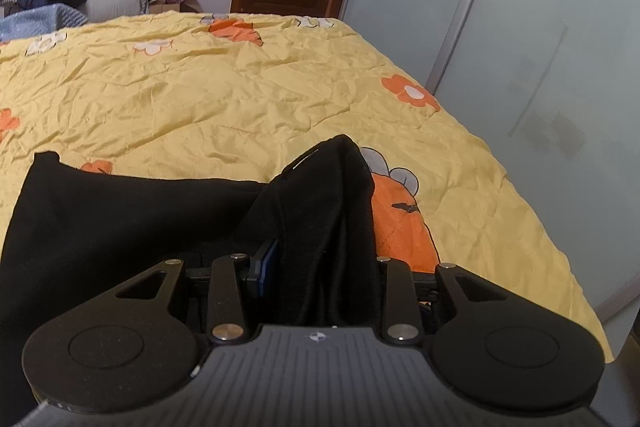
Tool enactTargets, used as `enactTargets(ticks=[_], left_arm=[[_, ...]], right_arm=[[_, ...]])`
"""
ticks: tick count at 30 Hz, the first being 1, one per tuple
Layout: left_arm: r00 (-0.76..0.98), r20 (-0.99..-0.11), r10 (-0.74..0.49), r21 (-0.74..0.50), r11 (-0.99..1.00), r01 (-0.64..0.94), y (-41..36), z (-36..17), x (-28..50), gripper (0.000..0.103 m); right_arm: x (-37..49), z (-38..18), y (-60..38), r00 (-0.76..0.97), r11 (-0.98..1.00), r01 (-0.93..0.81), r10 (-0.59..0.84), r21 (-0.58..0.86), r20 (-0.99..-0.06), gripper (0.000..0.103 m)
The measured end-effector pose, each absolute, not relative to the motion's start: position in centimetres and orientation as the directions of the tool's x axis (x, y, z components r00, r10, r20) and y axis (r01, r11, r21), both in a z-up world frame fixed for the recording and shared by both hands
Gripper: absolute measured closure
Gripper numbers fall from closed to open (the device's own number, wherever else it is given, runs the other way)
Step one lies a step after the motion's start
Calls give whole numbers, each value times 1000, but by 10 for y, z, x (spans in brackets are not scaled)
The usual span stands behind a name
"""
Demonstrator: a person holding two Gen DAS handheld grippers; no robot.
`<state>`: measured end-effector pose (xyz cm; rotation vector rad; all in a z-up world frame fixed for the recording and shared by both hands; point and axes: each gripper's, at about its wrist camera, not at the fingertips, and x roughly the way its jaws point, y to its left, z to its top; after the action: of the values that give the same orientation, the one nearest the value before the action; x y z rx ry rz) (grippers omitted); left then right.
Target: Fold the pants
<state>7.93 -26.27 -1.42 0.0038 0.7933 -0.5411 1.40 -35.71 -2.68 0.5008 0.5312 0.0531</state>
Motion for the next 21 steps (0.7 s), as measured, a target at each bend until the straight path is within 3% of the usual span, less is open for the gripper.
enactTargets(ticks=[13,21], left_arm=[[590,-675,-443,-157,867,472,-267,-16,75,64],[597,-676,-432,-146,872,466,-269,-19,75,71]], right_arm=[[13,-29,-361,857,884,81,174,460,-485,82],[4,-29,-371,856,897,98,145,431,-496,82]])
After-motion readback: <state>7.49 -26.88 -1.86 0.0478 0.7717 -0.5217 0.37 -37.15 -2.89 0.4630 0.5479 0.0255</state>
